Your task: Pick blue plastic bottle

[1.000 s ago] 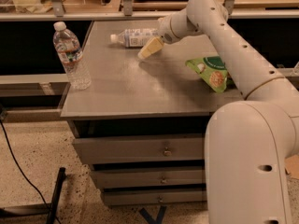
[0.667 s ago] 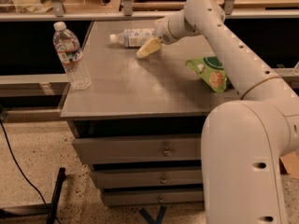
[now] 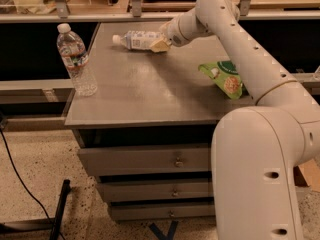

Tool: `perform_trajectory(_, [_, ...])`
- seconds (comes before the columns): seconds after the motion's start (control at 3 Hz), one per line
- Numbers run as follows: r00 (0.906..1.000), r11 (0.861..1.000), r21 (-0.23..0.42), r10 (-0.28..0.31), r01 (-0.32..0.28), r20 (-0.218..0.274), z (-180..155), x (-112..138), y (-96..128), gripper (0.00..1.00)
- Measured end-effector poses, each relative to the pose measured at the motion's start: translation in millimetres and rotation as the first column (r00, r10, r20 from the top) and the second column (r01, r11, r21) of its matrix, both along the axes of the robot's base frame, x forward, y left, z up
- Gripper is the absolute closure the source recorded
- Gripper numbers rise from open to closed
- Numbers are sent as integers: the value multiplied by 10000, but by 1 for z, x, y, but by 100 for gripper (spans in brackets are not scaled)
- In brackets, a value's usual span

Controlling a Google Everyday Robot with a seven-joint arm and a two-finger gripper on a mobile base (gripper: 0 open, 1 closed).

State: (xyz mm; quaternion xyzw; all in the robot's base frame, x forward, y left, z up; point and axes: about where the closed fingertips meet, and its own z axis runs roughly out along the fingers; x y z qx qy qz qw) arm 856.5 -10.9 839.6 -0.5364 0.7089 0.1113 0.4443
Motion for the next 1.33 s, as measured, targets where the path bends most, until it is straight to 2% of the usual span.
perform_trajectory(0.33, [9995,9996,-15,276,-276,-178,3,-8,2,86])
perform_trajectory(0.67, [9995,9996,-15,277,-278,-179,4,-8,2,100])
perform_trajectory(1.0, [9968,9969,251,746,-739,-277,21,-22,5,100])
perform_trajectory(1.33, [9936,9926,511,1115,-1106,-161,45,-31,3,100])
